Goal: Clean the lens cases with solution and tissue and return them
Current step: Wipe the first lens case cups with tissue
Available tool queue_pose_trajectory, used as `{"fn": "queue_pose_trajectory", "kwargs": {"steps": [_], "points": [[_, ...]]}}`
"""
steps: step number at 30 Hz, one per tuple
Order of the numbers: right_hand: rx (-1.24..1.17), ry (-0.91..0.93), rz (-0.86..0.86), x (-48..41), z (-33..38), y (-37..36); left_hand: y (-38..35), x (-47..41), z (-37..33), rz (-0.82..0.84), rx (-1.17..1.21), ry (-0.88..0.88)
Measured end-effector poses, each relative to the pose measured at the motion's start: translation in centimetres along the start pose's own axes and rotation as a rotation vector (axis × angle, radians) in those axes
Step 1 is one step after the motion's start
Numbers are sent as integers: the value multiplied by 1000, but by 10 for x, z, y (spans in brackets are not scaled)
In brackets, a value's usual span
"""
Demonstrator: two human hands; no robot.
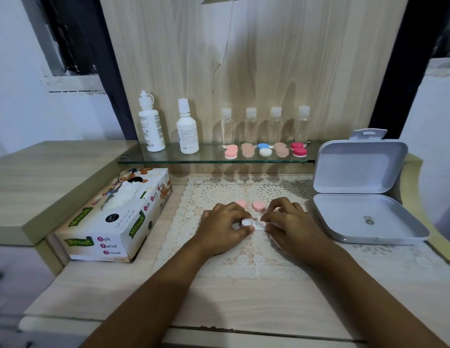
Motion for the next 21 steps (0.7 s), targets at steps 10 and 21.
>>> {"fn": "queue_pose_trajectory", "kwargs": {"steps": [10, 21], "points": [[187, -16, -9, 4, 5, 4, 1, 1, -1, 4, -21, -3], [-143, -79, -18, 4, -5, -2, 0, 2, -1, 9, -18, -18]]}}
Point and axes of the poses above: each hand's wrist, its own x-axis away from the middle knuckle, its own y-axis out of the back of the hand, z = x × y, the point moved 7 cm from there along -x, towards the middle knuckle, and after that the axes turned 4 degrees about y, right-handed, at the moved point
